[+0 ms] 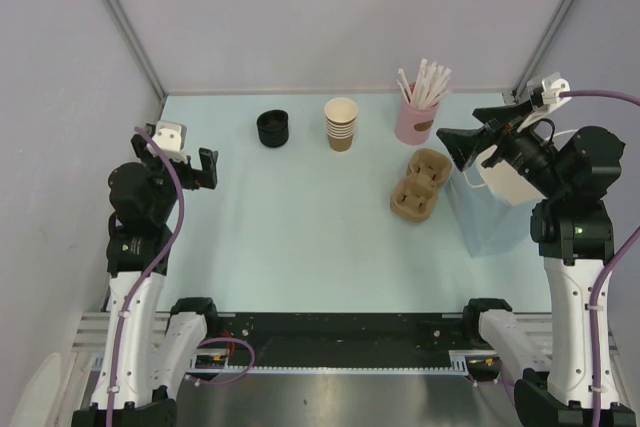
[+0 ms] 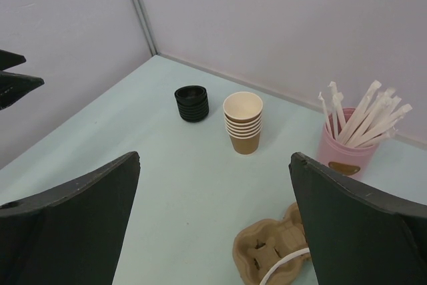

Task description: Pack the takeout coffee

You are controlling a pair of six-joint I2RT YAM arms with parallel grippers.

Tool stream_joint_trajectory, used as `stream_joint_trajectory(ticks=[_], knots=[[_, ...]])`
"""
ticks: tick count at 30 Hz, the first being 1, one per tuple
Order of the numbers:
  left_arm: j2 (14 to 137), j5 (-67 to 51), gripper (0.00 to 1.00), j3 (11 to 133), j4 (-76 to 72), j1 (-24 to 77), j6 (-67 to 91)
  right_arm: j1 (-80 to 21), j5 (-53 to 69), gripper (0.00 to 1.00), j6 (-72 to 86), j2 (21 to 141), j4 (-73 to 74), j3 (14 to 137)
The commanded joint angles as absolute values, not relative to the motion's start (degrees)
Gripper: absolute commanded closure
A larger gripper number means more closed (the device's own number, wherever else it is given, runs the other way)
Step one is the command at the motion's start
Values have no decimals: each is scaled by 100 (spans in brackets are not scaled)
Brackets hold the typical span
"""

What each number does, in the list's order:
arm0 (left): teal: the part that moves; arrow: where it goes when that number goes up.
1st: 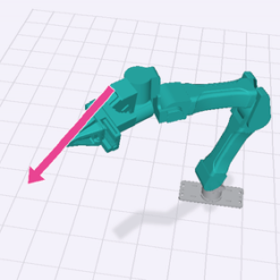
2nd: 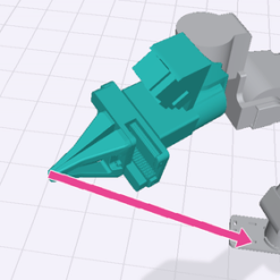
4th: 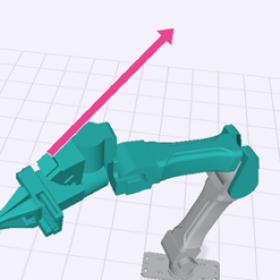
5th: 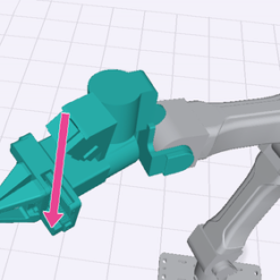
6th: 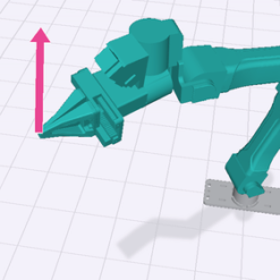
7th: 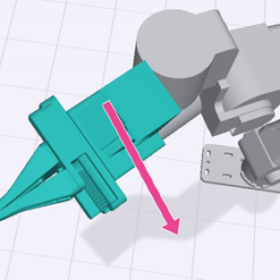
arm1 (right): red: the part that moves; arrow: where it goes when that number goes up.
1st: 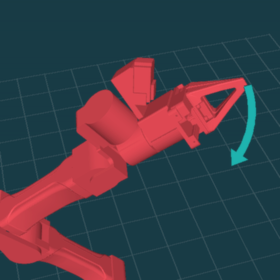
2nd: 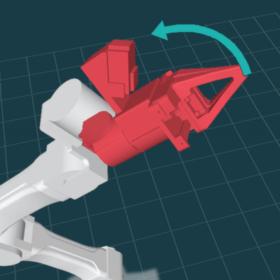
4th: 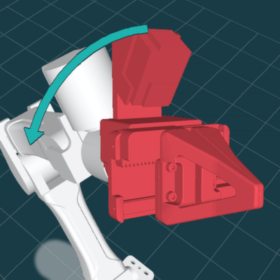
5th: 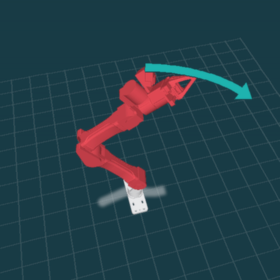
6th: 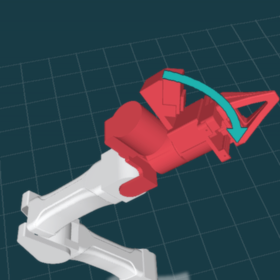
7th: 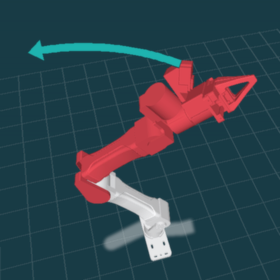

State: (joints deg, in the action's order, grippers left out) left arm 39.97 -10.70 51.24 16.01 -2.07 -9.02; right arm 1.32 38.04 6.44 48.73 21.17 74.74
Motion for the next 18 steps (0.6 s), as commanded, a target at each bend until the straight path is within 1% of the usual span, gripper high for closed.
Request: stream_joint_trajectory(ticks=[1, 5, 8, 12, 15, 18], knots=[[3920, -1019, 0, 5309, 1529, -246, -809, 167, 3885, 0, 624, 4816, 2065, 7664], [3920, -1028, 0, 5282, 1503, -246, -826, 193, 3990, 0, 449, 4816, 2013, 7568], [3920, -1046, 0, 5256, 1459, -246, -844, 272, 4061, 0, 19, 4851, 2074, 7559], [3859, -950, 0, 5256, 1433, -246, -931, 500, 3876, 0, -122, 4974, 2416, 7856], [3727, -740, 0, 5317, 1433, -246, -923, 501, 3631, 0, -481, 5097, 2969, 8024], [3586, -712, 0, 5396, 1520, -255, -896, 501, 3419, 0, -1016, 5334, 3900, 8235]])
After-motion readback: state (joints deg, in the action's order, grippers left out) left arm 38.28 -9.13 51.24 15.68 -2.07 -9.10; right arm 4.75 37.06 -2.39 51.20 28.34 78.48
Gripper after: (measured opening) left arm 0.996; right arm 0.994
